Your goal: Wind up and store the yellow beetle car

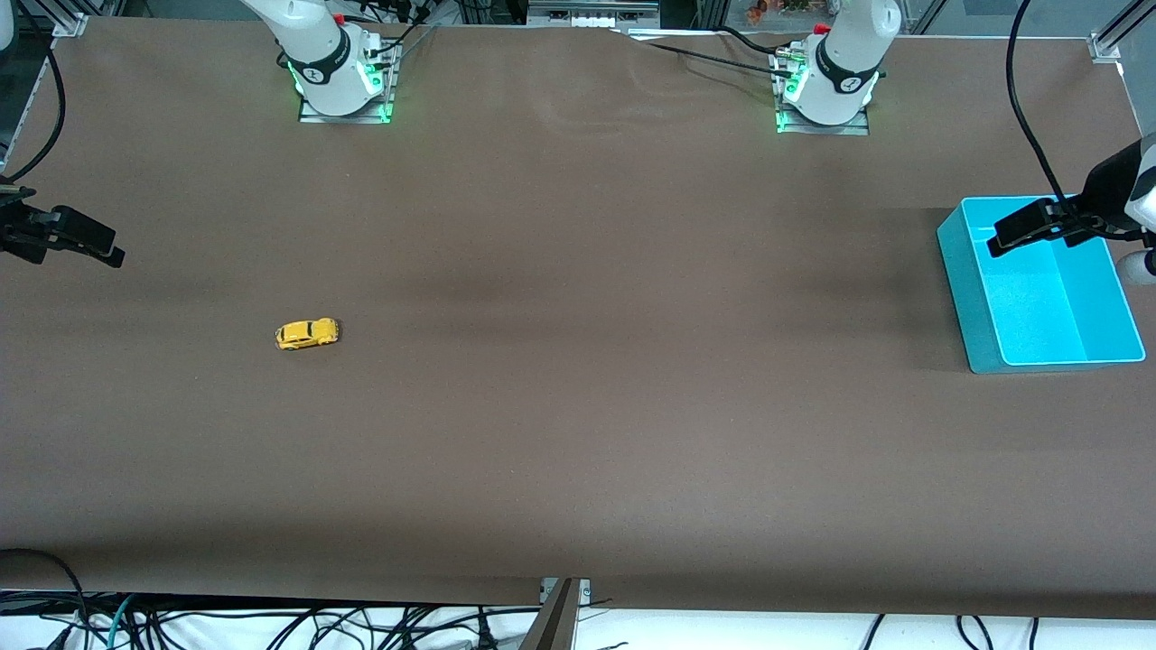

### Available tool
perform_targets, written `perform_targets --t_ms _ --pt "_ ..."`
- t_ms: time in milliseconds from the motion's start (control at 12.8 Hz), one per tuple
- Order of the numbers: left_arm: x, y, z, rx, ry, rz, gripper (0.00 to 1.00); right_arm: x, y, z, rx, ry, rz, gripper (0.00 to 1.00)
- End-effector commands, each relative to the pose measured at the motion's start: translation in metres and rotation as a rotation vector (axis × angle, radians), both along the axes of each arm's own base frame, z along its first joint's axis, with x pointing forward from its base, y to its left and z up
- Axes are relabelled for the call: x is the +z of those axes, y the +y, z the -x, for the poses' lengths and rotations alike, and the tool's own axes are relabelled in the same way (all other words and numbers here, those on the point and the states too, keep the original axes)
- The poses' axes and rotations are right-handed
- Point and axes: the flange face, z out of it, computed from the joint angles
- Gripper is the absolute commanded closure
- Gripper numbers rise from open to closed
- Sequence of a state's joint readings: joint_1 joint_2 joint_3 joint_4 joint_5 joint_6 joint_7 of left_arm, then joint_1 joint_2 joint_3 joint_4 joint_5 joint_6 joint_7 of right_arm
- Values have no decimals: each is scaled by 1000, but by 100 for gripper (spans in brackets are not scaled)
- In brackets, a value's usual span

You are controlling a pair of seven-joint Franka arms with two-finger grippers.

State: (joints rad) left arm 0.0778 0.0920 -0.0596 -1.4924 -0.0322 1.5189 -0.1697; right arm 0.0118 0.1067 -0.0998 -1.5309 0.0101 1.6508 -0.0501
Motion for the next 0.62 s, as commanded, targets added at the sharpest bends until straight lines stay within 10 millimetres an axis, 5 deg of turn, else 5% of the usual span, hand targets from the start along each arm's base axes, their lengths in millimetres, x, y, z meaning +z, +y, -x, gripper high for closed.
perform_targets --t_ms 0,545 --pt "7 0 4 -27 -3 -25 0 3 -2 5 -9 2 13 0" --pt "7 -1 4 -30 0 -24 0 -4 -3 -1 -3 8 10 0"
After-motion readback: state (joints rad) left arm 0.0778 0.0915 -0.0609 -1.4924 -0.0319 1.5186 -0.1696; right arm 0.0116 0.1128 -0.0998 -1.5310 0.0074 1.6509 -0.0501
